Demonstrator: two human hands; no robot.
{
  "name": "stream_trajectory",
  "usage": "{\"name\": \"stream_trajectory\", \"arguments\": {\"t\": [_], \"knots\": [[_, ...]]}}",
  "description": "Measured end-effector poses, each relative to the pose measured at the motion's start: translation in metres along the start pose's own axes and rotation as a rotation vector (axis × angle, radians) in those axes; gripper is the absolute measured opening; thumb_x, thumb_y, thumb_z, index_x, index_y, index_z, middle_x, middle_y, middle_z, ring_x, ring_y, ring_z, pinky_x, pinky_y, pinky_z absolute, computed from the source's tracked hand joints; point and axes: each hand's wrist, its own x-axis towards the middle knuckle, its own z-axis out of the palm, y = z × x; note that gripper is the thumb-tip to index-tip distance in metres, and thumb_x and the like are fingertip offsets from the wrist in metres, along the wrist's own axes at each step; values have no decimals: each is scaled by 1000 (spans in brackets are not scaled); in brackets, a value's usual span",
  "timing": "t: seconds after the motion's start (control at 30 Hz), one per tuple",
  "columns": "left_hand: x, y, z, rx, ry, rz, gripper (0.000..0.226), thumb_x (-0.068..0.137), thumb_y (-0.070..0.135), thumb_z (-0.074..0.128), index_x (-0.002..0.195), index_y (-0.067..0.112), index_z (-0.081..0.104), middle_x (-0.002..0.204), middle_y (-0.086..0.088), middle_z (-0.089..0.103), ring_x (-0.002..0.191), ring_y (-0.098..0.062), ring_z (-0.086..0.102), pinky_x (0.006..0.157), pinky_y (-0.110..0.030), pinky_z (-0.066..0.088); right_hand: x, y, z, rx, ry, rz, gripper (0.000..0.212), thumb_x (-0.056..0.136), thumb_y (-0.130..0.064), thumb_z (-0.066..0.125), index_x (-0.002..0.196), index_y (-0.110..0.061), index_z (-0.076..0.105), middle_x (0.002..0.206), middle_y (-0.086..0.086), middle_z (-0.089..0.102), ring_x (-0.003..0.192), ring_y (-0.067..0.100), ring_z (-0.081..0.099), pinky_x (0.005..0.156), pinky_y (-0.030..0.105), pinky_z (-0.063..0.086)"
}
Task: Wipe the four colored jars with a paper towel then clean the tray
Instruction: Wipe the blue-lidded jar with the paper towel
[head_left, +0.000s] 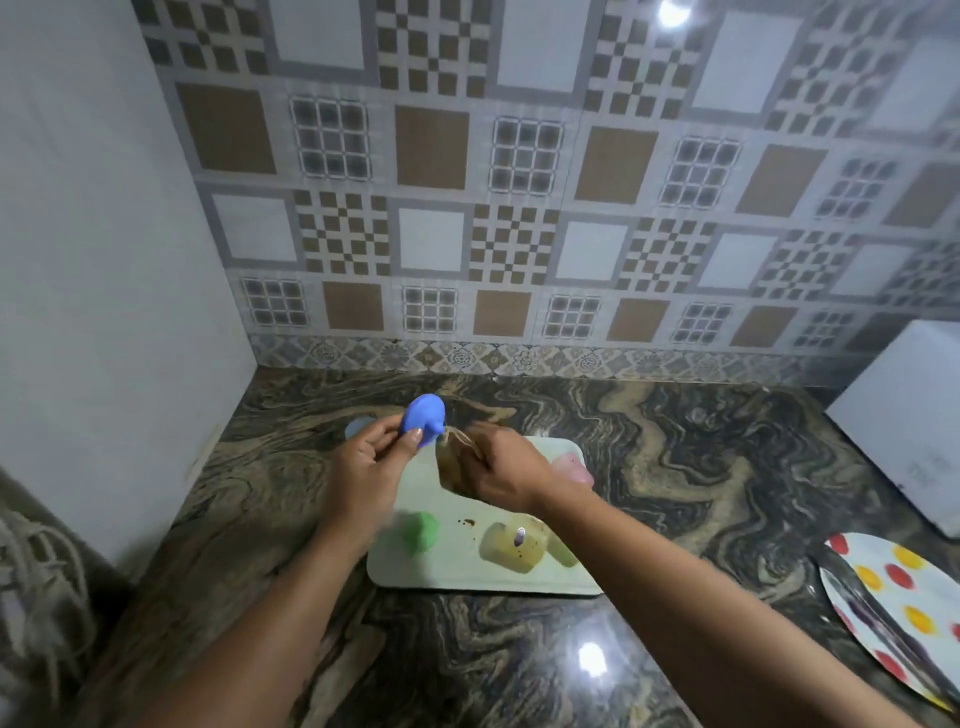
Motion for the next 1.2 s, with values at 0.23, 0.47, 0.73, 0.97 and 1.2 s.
{"name": "stream_trajectory", "arguments": {"t": [0.23, 0.47, 0.73, 0.97, 1.2], "knots": [[27, 5, 0, -316, 100, -425, 9, 100, 10, 58, 98, 13, 66, 105, -18, 70, 94, -25, 70, 94, -41, 56, 8, 22, 20, 377, 239, 263, 28, 95, -42, 44, 84, -21, 59, 75, 7, 63, 68, 24, 57, 70, 56, 57], [34, 4, 21, -434, 70, -520, 25, 97, 3, 51, 112, 9, 70, 101, -12, 74, 86, -22, 70, 76, -32, 59, 8, -21, 46, -209, 476, -209, 41, 97, -19, 51, 136, -13, 65, 119, 8, 60, 100, 29, 56, 83, 43, 48], [50, 7, 16, -585, 228, -502, 14, 102, 8, 52, 106, 7, 65, 110, -19, 70, 99, -29, 66, 87, -36, 53, 11, 11, 61, -294, 412, -105, 38, 96, -21, 53, 132, -19, 65, 109, 5, 59, 92, 32, 58, 75, 44, 49], [62, 23, 3, -743, 120, -601, 27, 104, 13, 49, 128, 4, 58, 119, -12, 68, 111, -26, 64, 108, -44, 44, 20, 9, 43, 223, 600, 196, 20, 105, -15, 56, 116, -21, 71, 109, -5, 60, 96, 8, 63, 85, 35, 52], [53, 14, 10, -751, 24, -704, 20, 103, 12, 48, 112, 5, 64, 102, -10, 75, 87, -18, 71, 98, -43, 51, 8, 0, 45, 44, 404, -115, 33, 107, -18, 45, 130, -23, 67, 130, 7, 71, 125, 21, 67, 105, 38, 53]]}}
